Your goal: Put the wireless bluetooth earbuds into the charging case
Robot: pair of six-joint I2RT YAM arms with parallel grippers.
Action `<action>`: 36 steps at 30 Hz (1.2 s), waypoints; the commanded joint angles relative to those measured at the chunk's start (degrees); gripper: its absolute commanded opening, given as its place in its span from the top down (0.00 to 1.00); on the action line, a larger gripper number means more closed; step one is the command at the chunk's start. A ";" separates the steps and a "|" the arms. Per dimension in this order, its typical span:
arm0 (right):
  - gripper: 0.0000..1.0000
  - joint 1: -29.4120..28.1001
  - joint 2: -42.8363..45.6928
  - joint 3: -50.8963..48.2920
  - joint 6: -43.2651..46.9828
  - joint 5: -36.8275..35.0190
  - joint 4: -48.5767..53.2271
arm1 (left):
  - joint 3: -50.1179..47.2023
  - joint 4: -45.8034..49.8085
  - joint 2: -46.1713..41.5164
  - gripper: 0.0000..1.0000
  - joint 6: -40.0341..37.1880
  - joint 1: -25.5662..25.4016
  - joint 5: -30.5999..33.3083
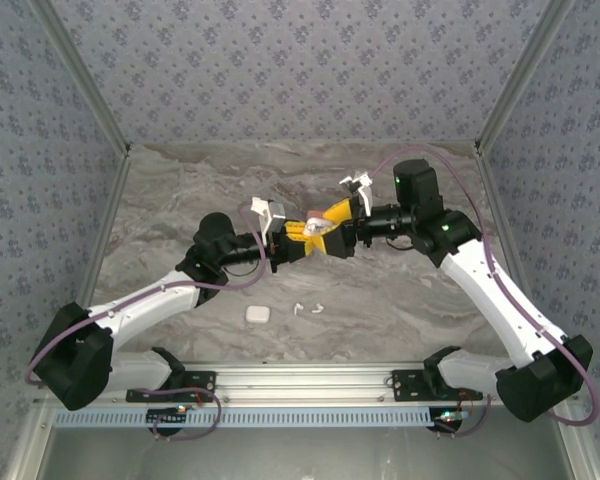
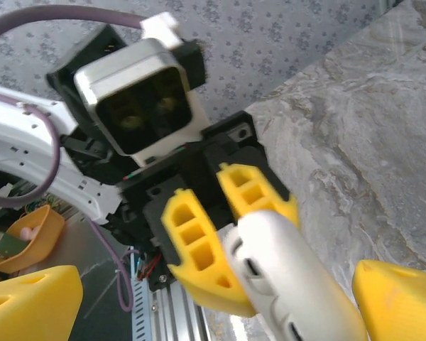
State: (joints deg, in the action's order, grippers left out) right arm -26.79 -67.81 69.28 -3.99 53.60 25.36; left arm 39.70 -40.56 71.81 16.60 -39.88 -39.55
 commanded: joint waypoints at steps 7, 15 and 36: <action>0.00 -0.42 2.73 1.67 3.46 -2.04 5.51 | 1.23 -1.36 0.34 1.00 -0.19 -0.33 1.07; 0.00 0.58 8.03 -0.45 3.81 -23.10 2.45 | 1.52 4.64 -0.14 1.00 -1.96 0.02 5.08; 0.00 6.36 13.43 -13.36 -7.53 -24.93 -9.79 | -1.28 13.99 20.79 1.00 18.79 3.88 15.72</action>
State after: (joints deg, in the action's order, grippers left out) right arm -20.84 -54.24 55.59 -9.96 27.64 17.91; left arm 37.95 -23.62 90.78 31.24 -36.01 -25.74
